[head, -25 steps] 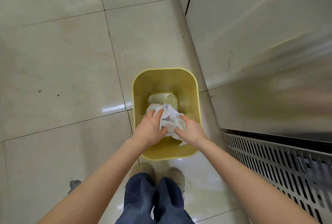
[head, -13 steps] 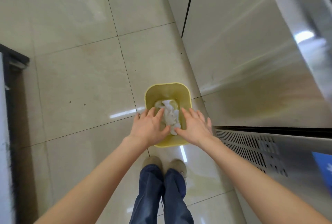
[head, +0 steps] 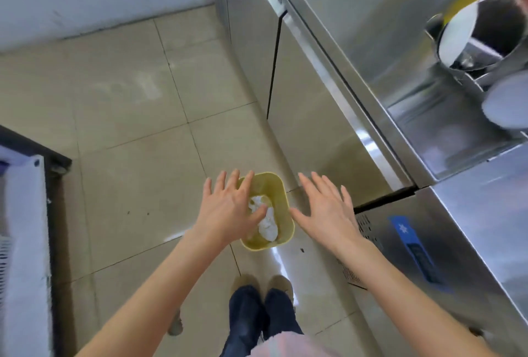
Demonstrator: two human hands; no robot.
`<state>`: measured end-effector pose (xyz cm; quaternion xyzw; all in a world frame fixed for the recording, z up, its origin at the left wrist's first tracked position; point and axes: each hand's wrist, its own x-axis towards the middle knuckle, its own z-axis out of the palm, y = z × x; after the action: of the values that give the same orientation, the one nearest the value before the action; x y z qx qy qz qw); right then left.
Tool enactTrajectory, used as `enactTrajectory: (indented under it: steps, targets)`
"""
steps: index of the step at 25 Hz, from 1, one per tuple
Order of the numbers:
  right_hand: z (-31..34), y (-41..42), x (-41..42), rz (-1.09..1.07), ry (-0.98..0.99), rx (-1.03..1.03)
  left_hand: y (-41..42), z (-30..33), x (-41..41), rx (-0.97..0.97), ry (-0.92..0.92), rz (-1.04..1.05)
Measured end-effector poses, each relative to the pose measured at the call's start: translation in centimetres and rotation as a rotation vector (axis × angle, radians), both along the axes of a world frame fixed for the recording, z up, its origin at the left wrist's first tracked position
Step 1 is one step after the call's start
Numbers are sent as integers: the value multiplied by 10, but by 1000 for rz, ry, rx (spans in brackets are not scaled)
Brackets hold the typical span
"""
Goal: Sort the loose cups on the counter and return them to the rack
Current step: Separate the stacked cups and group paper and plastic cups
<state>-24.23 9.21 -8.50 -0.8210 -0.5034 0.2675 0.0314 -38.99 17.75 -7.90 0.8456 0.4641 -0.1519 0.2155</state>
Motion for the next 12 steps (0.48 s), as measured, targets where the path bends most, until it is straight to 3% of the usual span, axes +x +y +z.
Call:
enactTrajectory:
  steps: [10,12]
  targets:
    - [108,-34,-8,-141,-4,242,3,109,6,219,-202,-179]
    - [116,-32,-9,-141,-5,235,2,121,8,183,-207,-171]
